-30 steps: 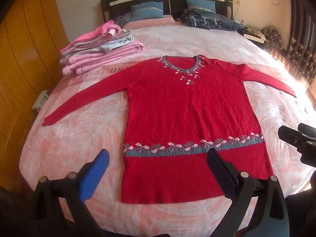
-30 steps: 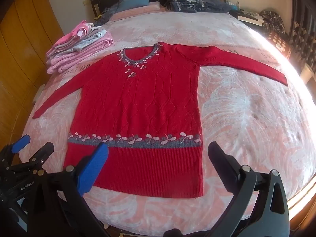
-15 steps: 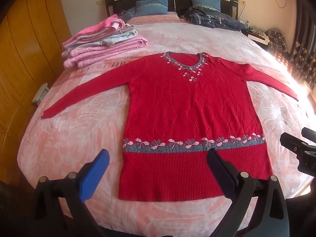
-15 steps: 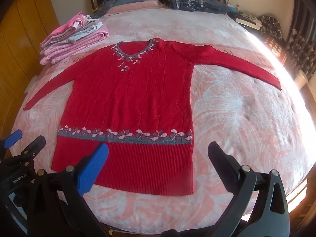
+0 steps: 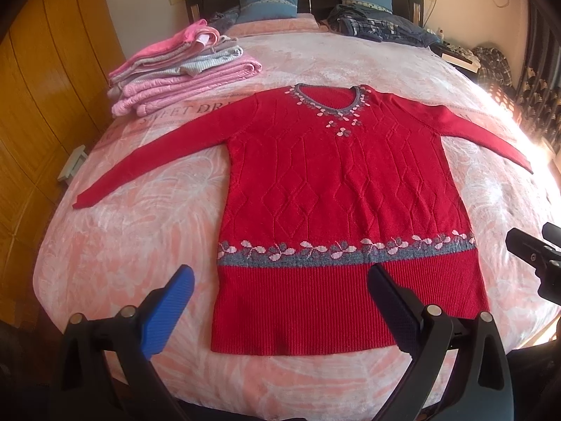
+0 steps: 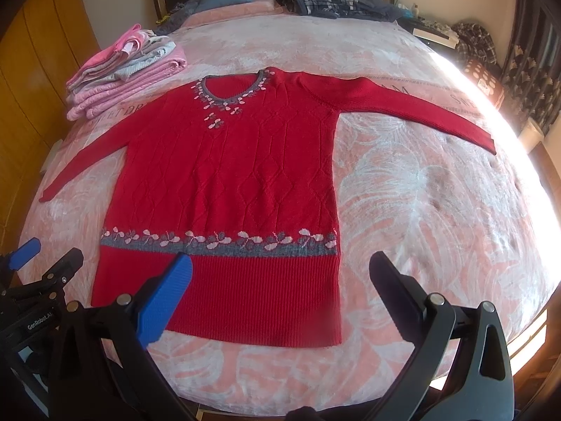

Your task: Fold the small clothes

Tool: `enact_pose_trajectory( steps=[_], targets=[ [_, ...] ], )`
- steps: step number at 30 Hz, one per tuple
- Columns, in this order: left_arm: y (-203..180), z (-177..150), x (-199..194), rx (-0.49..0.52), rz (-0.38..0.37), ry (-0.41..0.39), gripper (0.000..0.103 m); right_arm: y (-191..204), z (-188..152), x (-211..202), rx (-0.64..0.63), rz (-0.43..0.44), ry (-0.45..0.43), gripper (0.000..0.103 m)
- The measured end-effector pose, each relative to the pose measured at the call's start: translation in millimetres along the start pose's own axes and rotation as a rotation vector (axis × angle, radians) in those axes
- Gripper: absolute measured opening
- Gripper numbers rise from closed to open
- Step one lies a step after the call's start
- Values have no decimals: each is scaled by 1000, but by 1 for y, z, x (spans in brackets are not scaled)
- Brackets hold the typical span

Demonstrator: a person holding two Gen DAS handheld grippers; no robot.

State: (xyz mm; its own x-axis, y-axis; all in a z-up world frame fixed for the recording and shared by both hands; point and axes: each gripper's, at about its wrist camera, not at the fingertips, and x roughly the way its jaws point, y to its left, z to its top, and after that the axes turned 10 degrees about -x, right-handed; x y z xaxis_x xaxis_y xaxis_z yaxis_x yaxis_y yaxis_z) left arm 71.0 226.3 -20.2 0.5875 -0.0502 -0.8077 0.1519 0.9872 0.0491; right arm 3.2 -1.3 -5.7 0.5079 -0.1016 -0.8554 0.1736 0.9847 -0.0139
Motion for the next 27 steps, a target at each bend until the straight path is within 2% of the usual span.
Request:
enact_pose_trajectory(
  steps=[27],
  targets=[
    [6,4,1,-18,21,-7,99,-2,-2,4,-22,-30,20,100]
  ],
)
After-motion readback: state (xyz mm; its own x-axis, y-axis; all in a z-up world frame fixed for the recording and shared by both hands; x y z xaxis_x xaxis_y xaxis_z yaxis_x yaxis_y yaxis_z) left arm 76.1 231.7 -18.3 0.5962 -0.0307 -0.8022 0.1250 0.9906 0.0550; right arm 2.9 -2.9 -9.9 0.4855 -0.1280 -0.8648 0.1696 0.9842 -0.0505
